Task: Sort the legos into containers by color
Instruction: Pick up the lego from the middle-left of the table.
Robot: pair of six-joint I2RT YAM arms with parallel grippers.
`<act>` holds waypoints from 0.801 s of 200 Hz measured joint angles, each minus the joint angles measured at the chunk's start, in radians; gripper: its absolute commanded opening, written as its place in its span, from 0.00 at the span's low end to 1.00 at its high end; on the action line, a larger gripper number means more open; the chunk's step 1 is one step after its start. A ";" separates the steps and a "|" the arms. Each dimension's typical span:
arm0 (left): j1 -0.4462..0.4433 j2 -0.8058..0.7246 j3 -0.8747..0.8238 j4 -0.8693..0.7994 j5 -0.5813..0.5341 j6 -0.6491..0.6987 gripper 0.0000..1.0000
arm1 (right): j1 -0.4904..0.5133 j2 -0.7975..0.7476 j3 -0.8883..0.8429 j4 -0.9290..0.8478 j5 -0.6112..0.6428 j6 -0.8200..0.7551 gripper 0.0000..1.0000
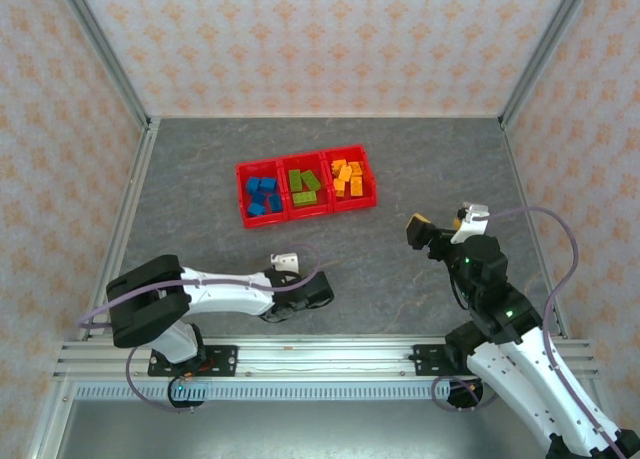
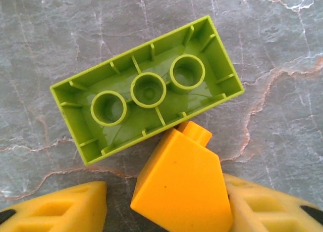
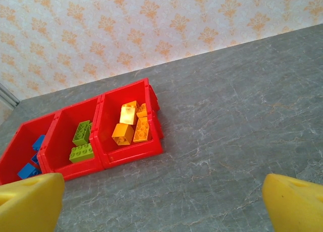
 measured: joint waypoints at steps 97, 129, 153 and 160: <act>0.026 0.022 0.035 0.145 -0.002 0.096 0.26 | 0.000 0.000 0.000 0.000 0.008 0.000 1.00; 0.025 -0.016 0.035 0.169 -0.006 0.103 0.25 | 0.000 0.000 0.000 0.000 0.008 0.000 1.00; 0.025 -0.052 0.037 0.168 -0.023 0.104 0.25 | 0.000 0.000 0.000 0.000 0.008 0.000 1.00; 0.023 -0.064 0.042 0.163 -0.031 0.108 0.25 | 0.000 0.000 -0.001 0.000 0.008 0.000 1.00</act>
